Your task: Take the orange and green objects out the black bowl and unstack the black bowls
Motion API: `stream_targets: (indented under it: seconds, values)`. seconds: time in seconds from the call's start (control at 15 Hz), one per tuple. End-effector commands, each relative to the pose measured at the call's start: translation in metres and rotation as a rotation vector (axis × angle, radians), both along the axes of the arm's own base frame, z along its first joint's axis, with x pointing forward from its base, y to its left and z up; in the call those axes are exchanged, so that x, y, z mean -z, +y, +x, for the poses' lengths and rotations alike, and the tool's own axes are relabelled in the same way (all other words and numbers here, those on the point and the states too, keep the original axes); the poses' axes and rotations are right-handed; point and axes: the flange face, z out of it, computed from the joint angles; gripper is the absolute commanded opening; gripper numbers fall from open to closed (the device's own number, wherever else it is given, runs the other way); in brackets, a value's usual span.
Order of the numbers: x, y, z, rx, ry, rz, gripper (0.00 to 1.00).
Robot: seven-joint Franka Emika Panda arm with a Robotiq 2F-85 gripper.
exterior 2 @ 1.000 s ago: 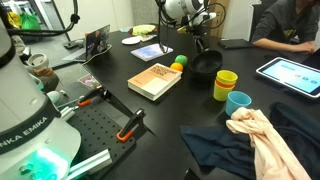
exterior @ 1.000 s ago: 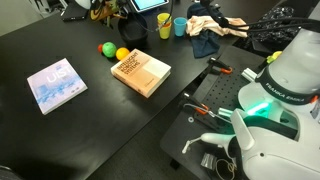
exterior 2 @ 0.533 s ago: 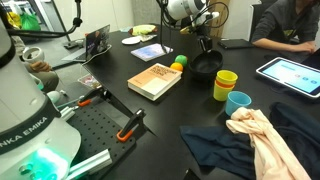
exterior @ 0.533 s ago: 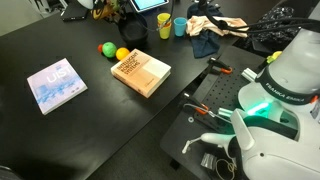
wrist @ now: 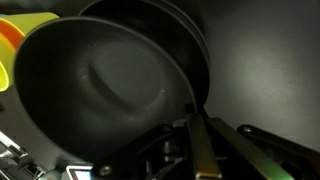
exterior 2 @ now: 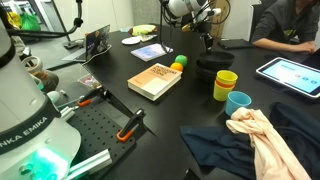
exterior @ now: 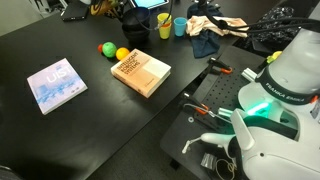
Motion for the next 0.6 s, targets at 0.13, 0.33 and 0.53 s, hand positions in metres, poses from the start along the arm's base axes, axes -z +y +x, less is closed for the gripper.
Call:
stream_targets:
  seconds: [0.13, 0.33, 0.53]
  values:
    - [0.004, -0.005, -0.001, 0.019, 0.019, 0.004, 0.02]
    - [-0.012, 0.006, 0.0, -0.037, 0.051, 0.019, 0.02]
    - [-0.037, 0.019, -0.001, -0.101, 0.079, 0.035, 0.01]
